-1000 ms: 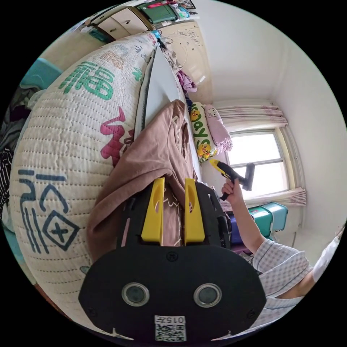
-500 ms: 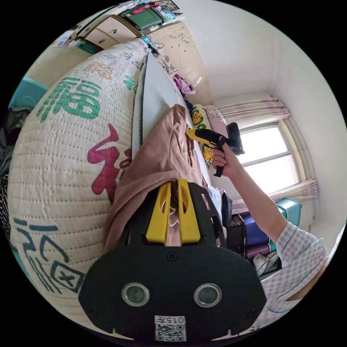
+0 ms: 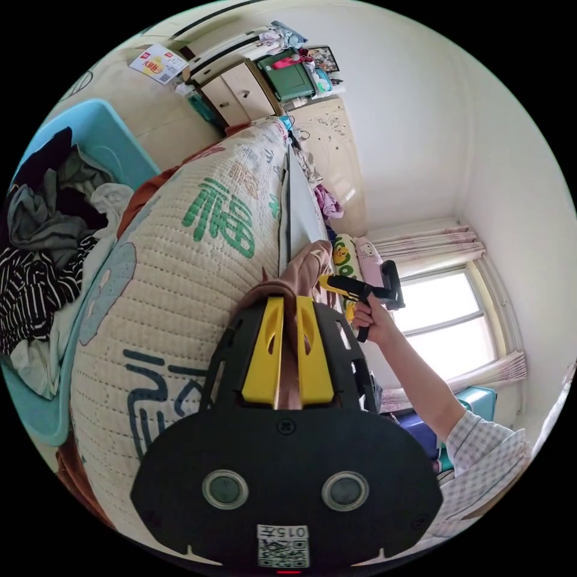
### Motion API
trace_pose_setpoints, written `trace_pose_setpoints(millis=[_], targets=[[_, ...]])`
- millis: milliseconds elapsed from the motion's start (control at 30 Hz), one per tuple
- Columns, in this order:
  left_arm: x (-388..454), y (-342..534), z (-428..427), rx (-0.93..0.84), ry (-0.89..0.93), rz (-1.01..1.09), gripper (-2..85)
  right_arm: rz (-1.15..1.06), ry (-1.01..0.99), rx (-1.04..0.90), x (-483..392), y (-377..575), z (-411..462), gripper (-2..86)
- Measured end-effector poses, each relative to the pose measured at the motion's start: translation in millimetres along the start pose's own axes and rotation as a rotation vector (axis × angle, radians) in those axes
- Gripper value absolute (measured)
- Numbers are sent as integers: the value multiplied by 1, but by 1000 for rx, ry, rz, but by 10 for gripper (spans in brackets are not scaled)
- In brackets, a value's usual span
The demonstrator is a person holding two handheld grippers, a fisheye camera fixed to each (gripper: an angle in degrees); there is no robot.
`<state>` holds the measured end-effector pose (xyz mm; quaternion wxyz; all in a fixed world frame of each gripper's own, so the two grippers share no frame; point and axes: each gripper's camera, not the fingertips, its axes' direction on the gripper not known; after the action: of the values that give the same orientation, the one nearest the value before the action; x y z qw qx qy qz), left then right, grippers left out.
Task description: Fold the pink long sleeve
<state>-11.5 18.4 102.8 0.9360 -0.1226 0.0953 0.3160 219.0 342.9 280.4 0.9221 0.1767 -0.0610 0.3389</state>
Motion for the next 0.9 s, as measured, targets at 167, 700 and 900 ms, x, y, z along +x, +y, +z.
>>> trace_pose_setpoints(millis=[167,700,900], targets=[[-2,-2,1,41,-36,12,7,8,-32,138,-9,-17,-7,-7],[-23,9,7,48,-83,-16,7,-154,-61,87,-41,172,-16,82],[-26,23,7,12,-121,-8,0,26,-2,125,-37,303,17,168]])
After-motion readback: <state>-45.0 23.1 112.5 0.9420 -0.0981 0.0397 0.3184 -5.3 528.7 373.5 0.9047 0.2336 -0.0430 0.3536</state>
